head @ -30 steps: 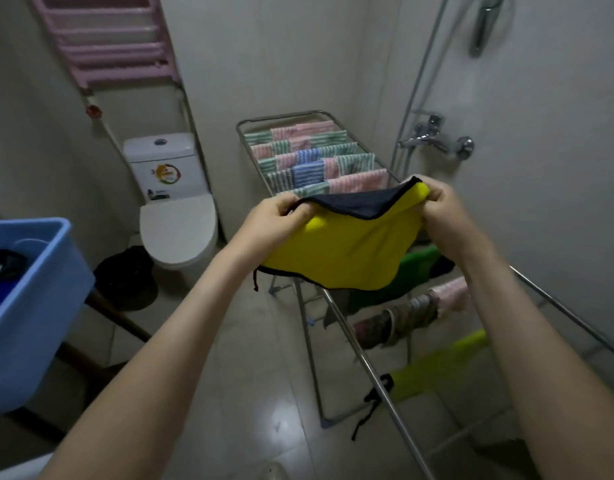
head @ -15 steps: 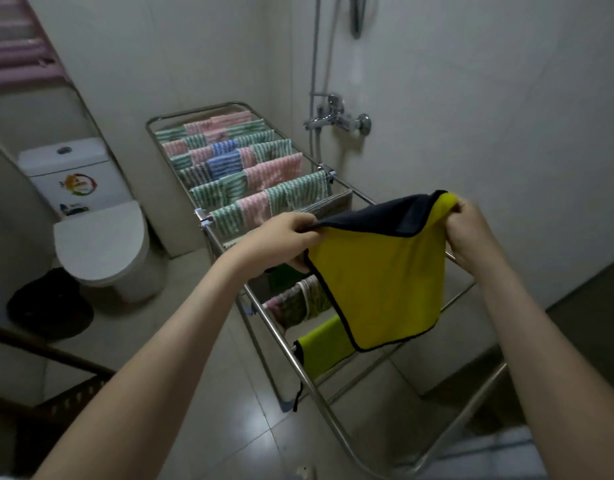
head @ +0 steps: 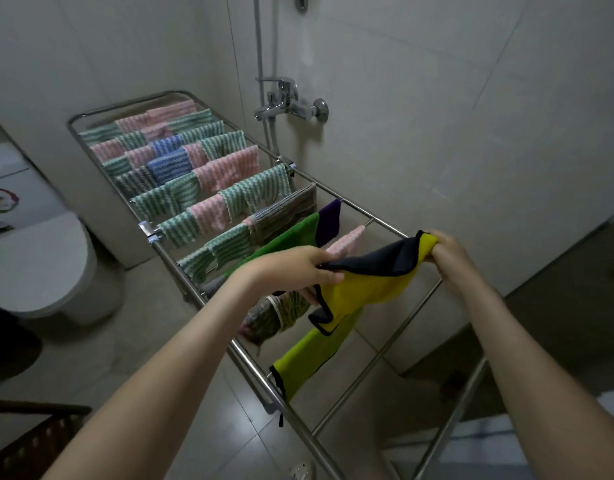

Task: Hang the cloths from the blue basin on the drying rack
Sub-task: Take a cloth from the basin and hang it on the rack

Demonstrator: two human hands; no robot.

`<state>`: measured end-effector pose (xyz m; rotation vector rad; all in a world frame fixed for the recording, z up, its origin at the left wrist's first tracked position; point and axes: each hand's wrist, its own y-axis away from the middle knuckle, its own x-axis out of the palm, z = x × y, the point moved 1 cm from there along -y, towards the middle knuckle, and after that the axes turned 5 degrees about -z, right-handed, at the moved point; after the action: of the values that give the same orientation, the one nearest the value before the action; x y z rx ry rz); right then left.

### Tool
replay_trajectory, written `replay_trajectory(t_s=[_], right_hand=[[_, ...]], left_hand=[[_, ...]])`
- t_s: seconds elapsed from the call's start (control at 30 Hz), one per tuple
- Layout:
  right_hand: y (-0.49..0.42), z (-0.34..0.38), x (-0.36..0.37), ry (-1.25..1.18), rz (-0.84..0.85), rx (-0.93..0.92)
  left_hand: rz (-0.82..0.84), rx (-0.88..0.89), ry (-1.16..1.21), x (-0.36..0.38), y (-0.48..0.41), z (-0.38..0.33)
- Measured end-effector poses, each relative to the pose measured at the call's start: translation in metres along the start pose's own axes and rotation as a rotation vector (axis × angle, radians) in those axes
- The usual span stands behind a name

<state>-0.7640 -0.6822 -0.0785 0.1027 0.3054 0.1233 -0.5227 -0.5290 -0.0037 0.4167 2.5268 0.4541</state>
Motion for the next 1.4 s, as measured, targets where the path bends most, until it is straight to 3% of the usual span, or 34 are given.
replay_trajectory(t_s=[0.2,0.33,0.7,0.83,1.0,1.2,1.4], right_hand=[[-0.015,-0.013,-0.009,-0.052,0.109,0.101],[-0.020,-0.020,-0.020,-0.122,0.127,0.044],[-0.025,-0.030,-0.027,-0.203,0.268,0.084],[-0.019,-0.031,-0.024,-0.206,0.302,0.119],[-0.020,-0.038,-0.017,-0.076,0.463,0.062],[-0.031,-0.033,-0.001,-0.106,0.417,0.013],[-0.054,-0.036,0.012,-0.037,0.308,-0.008]], left_hand=[[0.108,-0.068,0.061,0.008,-0.014,0.005],[0.184,-0.109,0.192,0.017,-0.021,0.007],[0.163,-0.123,0.353,0.034,-0.039,0.005],[0.090,-0.173,0.381,0.037,-0.038,0.016],[0.000,-0.232,0.269,0.038,-0.031,0.030],[-0.140,-0.276,0.323,0.036,-0.027,0.047],[-0.328,-0.322,0.184,0.029,-0.032,0.056]])
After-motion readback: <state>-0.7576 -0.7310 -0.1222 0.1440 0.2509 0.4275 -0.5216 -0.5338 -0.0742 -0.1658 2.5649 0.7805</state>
